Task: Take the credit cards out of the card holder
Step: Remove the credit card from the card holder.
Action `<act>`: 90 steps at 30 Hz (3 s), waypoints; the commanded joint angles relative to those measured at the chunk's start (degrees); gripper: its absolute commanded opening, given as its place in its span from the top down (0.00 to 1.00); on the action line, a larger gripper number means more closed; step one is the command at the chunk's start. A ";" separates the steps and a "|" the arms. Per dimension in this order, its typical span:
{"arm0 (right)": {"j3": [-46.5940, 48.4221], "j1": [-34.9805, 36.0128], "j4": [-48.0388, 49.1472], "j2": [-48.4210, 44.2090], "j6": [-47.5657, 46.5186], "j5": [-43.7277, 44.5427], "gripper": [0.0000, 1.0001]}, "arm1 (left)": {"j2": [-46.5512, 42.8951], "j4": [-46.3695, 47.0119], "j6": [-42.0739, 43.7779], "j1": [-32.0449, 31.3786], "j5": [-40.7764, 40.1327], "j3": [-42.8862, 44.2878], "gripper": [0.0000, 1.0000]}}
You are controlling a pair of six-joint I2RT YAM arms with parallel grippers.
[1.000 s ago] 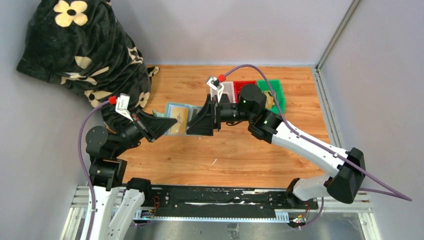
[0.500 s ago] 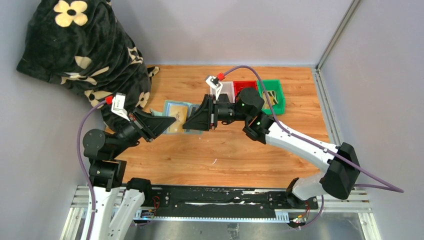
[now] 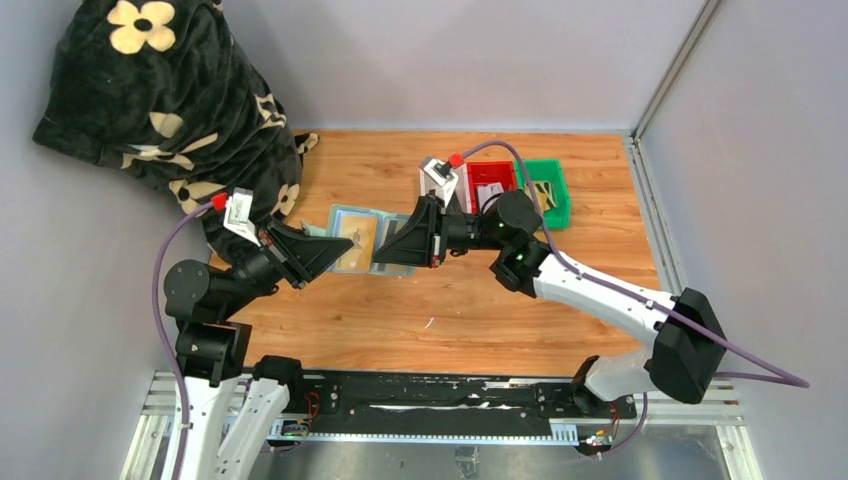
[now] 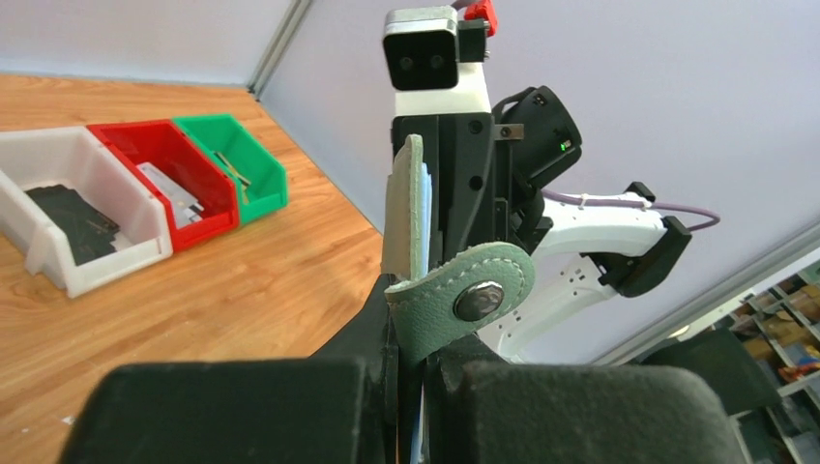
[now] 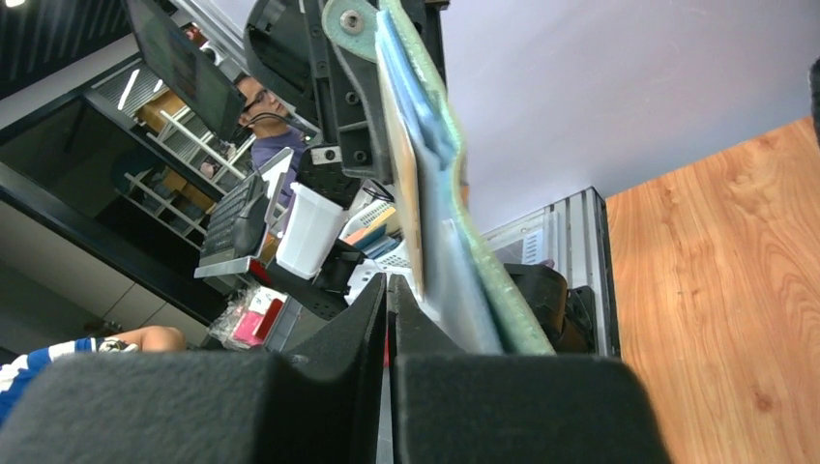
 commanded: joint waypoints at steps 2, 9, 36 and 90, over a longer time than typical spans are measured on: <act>-0.11 0.11 5.47 -2.37 1.58 -1.34 0.86 | -0.56 -3.56 3.50 -0.36 -3.42 1.94 1.00; 2.58 0.39 3.23 0.98 0.98 -0.51 0.65 | -0.65 -1.43 1.29 -0.36 -2.30 1.18 1.00; 4.16 1.49 9.69 4.47 5.15 0.67 0.56 | -1.33 -0.16 -0.27 -0.36 -1.41 -0.28 1.00; 0.34 2.67 -7.71 -0.40 -3.37 6.52 0.57 | -3.19 -2.62 0.12 -0.36 -4.73 -2.00 0.92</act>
